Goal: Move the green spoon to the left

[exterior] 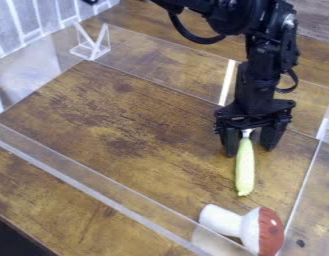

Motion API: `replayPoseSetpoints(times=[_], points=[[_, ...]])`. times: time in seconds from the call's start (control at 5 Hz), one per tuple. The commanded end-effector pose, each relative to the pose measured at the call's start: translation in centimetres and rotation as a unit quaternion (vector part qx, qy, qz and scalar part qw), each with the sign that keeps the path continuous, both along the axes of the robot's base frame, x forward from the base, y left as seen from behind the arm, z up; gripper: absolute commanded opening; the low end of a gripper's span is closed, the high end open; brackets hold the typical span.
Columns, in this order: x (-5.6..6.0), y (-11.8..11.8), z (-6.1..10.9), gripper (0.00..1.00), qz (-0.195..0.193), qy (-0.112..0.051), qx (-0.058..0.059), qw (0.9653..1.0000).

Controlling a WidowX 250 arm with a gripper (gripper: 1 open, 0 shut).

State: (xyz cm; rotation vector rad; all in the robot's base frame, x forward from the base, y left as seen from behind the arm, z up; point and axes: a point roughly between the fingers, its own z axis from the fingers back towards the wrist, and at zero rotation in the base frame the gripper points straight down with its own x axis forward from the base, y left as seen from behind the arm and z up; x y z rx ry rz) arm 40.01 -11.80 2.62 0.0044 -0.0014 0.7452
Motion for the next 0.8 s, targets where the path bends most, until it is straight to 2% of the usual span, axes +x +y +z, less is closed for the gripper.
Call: replayPoseSetpoints(times=[0.0, 0.4, 0.6], points=[[-0.5, -1.4, 2.3, 1.0, -0.015, -0.012, -0.001, 0.9998], [-1.2, 0.5, 2.4, 1.0, -0.016, 0.009, 0.01, 0.9998], [-1.9, -0.4, 2.3, 1.0, -0.008, 0.019, 0.013, 0.9997]])
